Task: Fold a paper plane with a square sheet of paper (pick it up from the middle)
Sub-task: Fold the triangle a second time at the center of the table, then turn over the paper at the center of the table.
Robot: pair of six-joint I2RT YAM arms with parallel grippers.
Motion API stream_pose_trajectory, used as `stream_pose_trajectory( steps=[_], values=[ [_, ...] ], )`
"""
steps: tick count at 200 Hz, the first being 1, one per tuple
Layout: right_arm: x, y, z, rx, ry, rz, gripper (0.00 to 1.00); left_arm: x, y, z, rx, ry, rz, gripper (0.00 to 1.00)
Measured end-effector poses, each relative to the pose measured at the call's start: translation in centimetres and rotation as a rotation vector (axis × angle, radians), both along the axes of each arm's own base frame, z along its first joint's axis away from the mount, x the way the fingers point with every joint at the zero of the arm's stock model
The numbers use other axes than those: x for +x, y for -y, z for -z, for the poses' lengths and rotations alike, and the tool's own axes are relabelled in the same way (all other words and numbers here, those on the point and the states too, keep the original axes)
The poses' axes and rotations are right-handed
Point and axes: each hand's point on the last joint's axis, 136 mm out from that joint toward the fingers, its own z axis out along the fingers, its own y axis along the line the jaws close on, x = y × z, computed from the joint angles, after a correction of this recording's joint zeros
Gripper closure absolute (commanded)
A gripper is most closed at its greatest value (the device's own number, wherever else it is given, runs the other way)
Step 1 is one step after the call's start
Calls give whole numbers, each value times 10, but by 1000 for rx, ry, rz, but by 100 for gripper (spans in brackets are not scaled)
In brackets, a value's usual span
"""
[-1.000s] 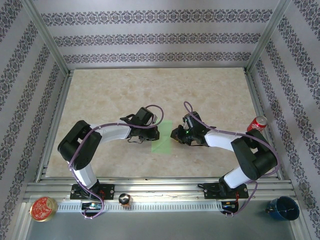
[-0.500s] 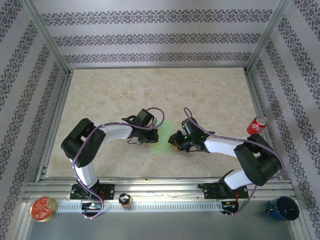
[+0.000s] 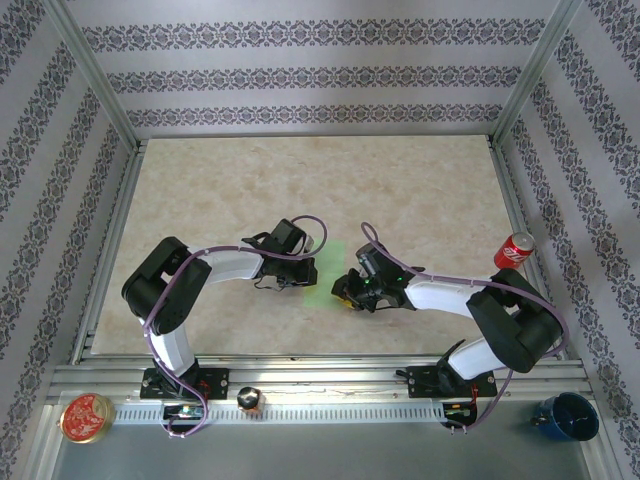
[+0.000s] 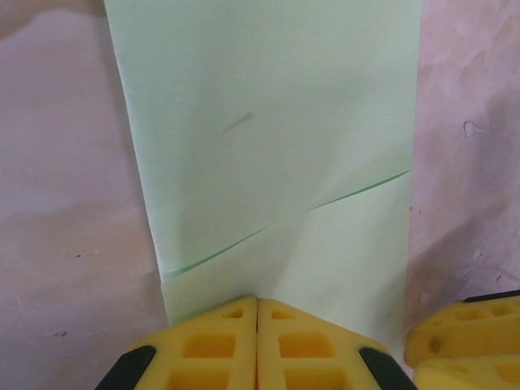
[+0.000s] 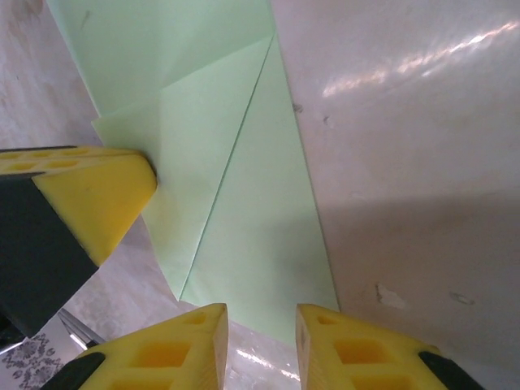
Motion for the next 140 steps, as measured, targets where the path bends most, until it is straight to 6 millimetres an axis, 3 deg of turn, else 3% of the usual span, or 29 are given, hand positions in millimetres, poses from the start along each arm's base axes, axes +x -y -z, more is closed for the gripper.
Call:
stream_pose_trajectory(
  steps=[140],
  values=[
    [0,3,9,-151,-41,2,68,0,3,0,-31,-15,-32,94]
  ],
)
